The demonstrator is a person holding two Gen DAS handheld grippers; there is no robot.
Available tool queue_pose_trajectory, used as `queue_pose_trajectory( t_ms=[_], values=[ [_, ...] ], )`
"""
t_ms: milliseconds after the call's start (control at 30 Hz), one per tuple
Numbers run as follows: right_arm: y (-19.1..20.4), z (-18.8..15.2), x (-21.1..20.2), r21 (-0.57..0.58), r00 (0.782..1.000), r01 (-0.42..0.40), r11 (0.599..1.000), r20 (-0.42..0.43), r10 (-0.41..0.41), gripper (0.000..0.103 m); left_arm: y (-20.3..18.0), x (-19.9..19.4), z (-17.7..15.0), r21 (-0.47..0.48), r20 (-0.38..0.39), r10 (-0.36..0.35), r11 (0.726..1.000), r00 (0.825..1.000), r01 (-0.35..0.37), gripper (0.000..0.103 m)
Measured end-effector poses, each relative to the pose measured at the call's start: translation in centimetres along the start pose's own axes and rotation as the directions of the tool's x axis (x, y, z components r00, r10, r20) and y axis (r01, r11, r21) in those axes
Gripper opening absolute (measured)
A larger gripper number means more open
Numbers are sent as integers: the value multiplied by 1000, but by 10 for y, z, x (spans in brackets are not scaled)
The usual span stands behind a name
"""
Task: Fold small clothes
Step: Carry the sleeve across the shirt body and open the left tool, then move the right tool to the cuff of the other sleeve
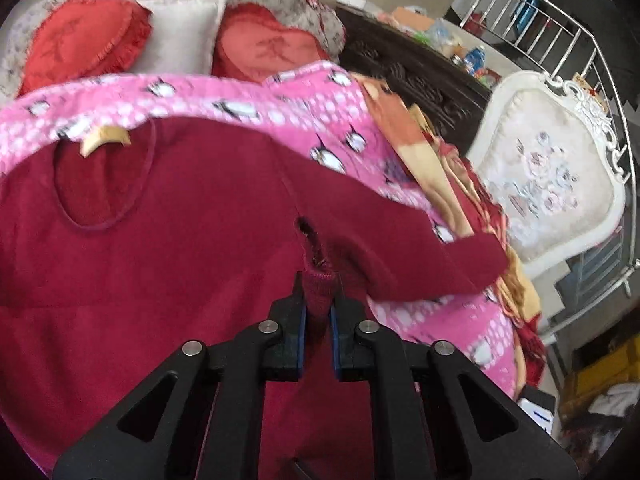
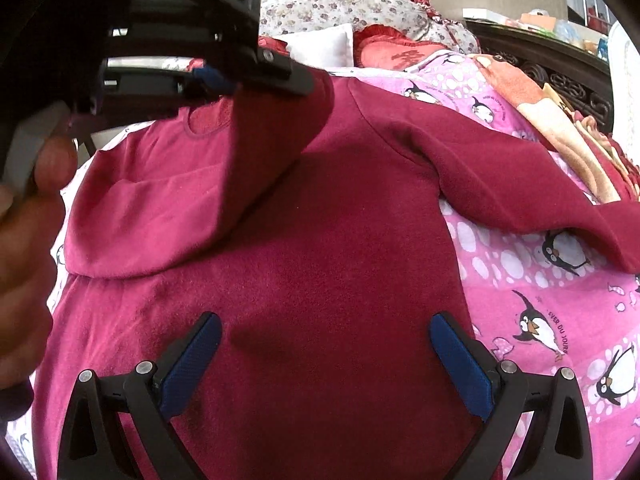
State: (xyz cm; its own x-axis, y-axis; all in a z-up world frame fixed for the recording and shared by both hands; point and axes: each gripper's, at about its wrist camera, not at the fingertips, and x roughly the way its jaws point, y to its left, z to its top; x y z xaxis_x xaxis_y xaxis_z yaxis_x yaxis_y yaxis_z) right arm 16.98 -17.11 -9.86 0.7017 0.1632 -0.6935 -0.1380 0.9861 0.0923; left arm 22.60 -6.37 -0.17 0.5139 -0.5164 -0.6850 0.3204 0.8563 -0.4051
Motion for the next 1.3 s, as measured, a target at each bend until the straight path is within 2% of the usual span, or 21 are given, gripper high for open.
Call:
queue_pose_trajectory(
  t_ms=[33,67,133,300,333,400,433,500,567,600,633,767,833,900,1000,1033,1133,1167,1200,1300],
  values=[
    [0,0,0,0,1000,0,1000,0,0,103,0,1,-2,1,-14,-9,1000,1000,9,21],
    [0,0,0,0,1000,0,1000,0,0,103,-2,2,-3,6,-31,-11,1000,999,12,33],
    [0,0,0,-1,1000,1,1000,0,-1,103,-3,-2,-8,17,-39,-24,1000,999,25,46],
    [1,-1,-1,-4,1000,6,1000,-2,-6,103,16,-29,-22,4,-11,-5,1000,1000,5,47],
    [1,-1,-1,-6,1000,7,1000,-4,-7,103,26,-38,-26,-3,8,26,1000,1000,-26,47],
    [2,0,0,-9,1000,11,1000,-5,-11,103,56,-58,-36,-41,59,140,990,988,-138,47],
    [2,0,0,-10,1000,13,1000,-6,-13,103,71,-65,-41,-72,75,190,980,979,-185,47],
    [3,0,1,-15,1000,20,1000,-8,-21,103,118,-84,-53,-197,105,321,935,941,-296,47],
    [5,0,2,-21,1000,29,999,-11,-29,103,167,-89,-66,-325,54,436,858,898,-397,47],
    [6,0,3,-24,999,33,999,-13,-33,103,184,-87,-72,-366,22,436,841,900,-399,44],
    [5,0,3,-26,999,35,999,-14,-35,103,198,-84,-77,-400,-2,414,834,910,-380,40],
    [3,0,2,-24,999,32,999,-16,-32,103,188,-87,-71,-349,13,431,847,902,-400,40],
    [4,0,3,-28,999,37,999,-19,-38,103,177,-95,-72,-338,52,425,859,904,-384,40],
    [5,0,3,-33,999,45,998,-21,-45,103,167,-105,-81,-350,91,394,872,914,-341,40],
    [7,0,4,-39,998,54,998,-28,-55,103,154,-112,-104,-347,132,378,883,916,-315,45],
    [7,1,4,-41,998,58,997,-35,-60,103,150,-112,-111,-347,140,383,883,913,-317,46],
    [8,6,-6,-44,997,67,997,-38,-68,99,146,-99,-131,-356,130,366,885,921,-302,48],
    [11,11,-13,-56,998,52,997,-19,-53,95,144,-94,-138,-344,143,377,886,915,-311,48],
    [15,20,-27,-76,999,33,997,27,-31,95,138,-93,-142,-325,161,393,887,905,-327,48],
    [33,44,-53,-175,989,-21,984,142,47,96,131,-85,-137,-291,139,440,874,887,-388,50]
  ],
)
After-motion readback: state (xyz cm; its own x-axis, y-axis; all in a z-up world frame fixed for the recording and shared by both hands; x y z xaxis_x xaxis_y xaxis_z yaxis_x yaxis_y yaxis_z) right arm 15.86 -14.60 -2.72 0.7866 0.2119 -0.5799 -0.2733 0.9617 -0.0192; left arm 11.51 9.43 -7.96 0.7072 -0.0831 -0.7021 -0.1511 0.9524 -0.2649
